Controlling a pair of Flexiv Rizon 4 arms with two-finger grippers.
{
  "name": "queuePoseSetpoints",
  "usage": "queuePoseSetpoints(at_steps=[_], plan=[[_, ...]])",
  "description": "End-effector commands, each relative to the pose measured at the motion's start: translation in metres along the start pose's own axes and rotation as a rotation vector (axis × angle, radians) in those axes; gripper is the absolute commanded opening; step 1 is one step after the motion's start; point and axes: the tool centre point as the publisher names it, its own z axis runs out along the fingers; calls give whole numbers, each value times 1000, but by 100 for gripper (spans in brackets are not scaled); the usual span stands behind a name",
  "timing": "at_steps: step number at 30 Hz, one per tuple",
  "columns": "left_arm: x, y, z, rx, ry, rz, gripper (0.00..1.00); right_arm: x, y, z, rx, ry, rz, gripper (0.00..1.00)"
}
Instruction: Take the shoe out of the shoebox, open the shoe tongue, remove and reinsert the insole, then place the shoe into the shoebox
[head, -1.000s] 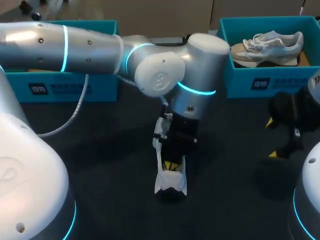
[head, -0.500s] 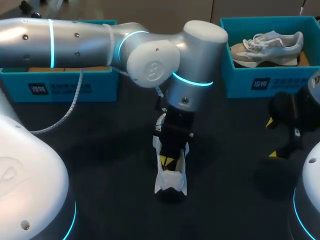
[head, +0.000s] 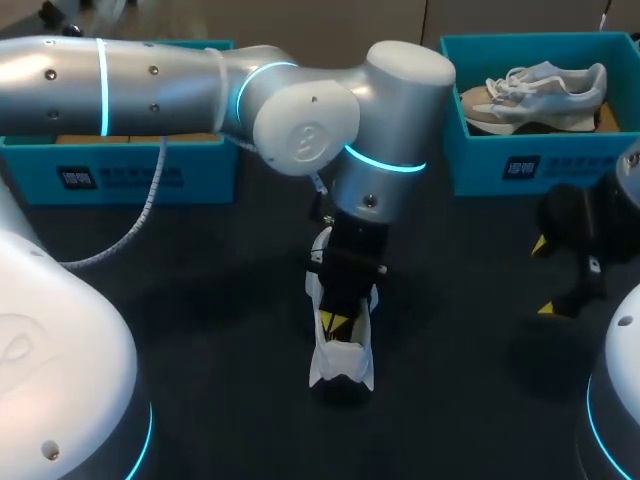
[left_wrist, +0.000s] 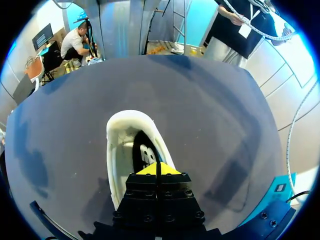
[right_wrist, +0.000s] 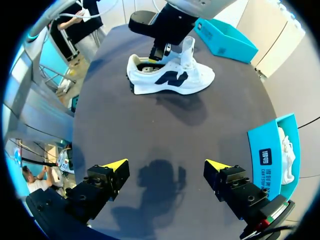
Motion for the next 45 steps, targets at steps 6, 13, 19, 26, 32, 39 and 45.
queuePoseSetpoints(at_steps=[6, 13, 19, 26, 32, 39, 45], plan=[[-9, -1, 4, -59, -24, -18, 0, 2, 0, 0, 1, -4, 0, 100], [-17, -4, 23, -93, -12, -23, 0, 2, 0, 0, 1, -4, 0, 100], [-8, -5, 30, -99, -12, -38, 0, 2, 0, 0, 1, -4, 0, 100], [0, -6, 23, -126, -11, -68, 0, 2, 0, 0, 1, -4, 0, 100], [-3, 6, 36, -172, 54, -90, 0, 2, 0, 0, 1, -4, 0, 100], [-15, 24, 64, -179, 20, -110, 0, 2, 0, 0, 1, -4, 0, 100], [-15, 23, 65, -202, -127, -100, 0, 2, 0, 0, 1, -4, 0, 100]])
